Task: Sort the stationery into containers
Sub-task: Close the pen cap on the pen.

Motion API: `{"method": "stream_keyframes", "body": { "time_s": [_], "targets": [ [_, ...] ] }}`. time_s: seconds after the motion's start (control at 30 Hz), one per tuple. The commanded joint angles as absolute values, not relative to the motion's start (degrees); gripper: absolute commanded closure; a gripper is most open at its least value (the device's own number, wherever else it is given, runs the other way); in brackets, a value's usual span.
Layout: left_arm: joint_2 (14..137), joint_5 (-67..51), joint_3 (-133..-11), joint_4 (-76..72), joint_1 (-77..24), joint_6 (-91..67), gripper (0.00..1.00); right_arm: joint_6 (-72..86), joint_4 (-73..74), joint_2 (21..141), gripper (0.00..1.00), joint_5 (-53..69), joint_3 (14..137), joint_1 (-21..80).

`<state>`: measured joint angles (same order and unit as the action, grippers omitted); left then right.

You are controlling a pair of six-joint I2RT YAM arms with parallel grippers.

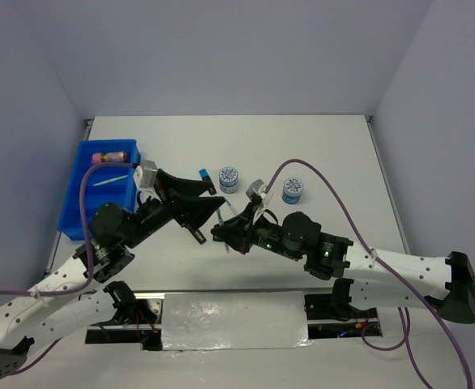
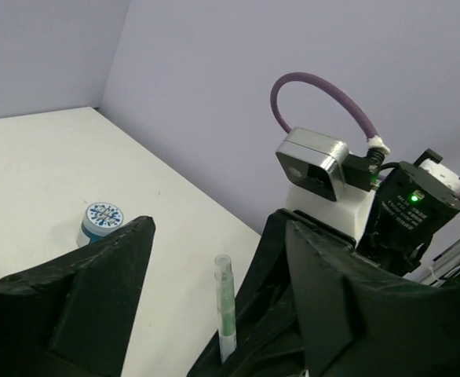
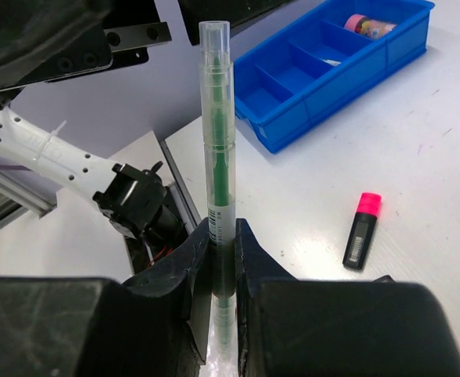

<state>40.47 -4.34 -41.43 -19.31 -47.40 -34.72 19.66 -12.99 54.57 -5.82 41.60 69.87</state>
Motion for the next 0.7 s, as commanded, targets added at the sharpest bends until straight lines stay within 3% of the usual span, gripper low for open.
{"method": "stream_keyframes", "body": {
  "time_s": [0.0,0.13,0.43,0.67],
  "targets": [
    [42.36,-4.74,-43.16,-21.34,-47.72,-33.83,0.22,19.69,-13.8,53.17,1.0,-6.94,43.68,70.05],
    [43.68,-5.71,-42.1,-22.76,-47.64,-35.15,0.35,19.69,-13.27,53.0,1.0,-7.03,43.77,69.96],
    [42.8,-6.94,-41.84,-21.1,-47.64,-35.95,0.98,18.81,-12.92,52.91,1.0,-8.09,44.65,69.96],
    [43.42,-10.28,-40.26,-20.75,-47.81,-37.26,1.0,14.86,-10.46,54.93,1.0,-9.67,51.92,69.61]
  ]
}}
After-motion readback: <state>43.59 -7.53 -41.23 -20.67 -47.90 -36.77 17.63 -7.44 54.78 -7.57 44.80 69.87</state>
